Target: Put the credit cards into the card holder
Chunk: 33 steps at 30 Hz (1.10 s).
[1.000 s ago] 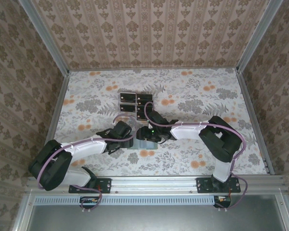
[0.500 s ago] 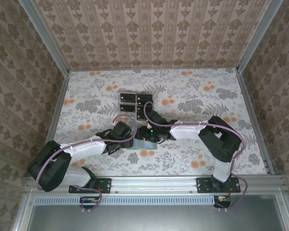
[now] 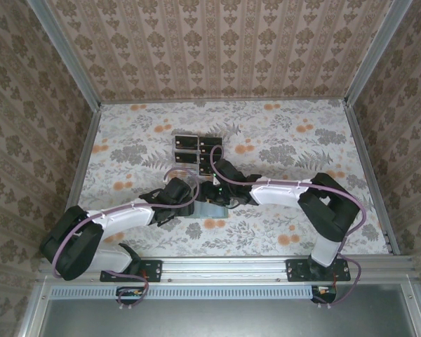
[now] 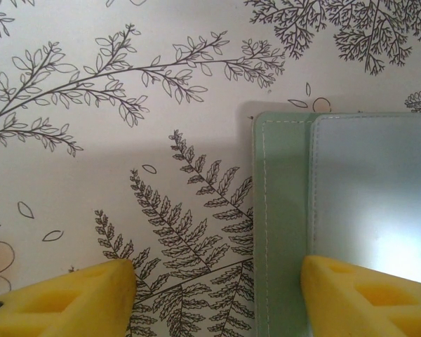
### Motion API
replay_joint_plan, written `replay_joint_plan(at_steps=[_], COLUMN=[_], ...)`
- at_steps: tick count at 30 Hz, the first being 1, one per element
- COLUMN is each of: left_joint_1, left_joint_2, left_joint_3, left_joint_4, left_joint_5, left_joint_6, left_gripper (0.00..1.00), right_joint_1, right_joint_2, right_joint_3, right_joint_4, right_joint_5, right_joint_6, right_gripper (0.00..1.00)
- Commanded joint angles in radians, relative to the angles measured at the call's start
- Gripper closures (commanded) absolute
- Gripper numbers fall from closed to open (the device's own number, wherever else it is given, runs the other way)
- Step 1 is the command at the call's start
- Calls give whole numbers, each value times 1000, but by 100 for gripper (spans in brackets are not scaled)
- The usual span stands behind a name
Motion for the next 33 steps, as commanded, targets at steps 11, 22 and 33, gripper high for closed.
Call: replay_joint_plan(at_steps=[11,22,33], left_joint_1=[-14,-8,0], left_joint_2=[10,-207,-199], left_joint_3=[-39,-97,-87], left_joint_4=[11,-75,-50], left_joint_5=[69,-46,-19], left_joint_6=[-34,-84,-63], left_gripper=[34,35,35], right_joint_1=[6,11,6], right_joint_2=[36,86,-39], right_joint_3=[48,120,109], right_joint_4=[4,-4,-312], right_joint_5=[1,-22,220], right_joint_6=[18,18,-121], right_gripper=[43,43,41])
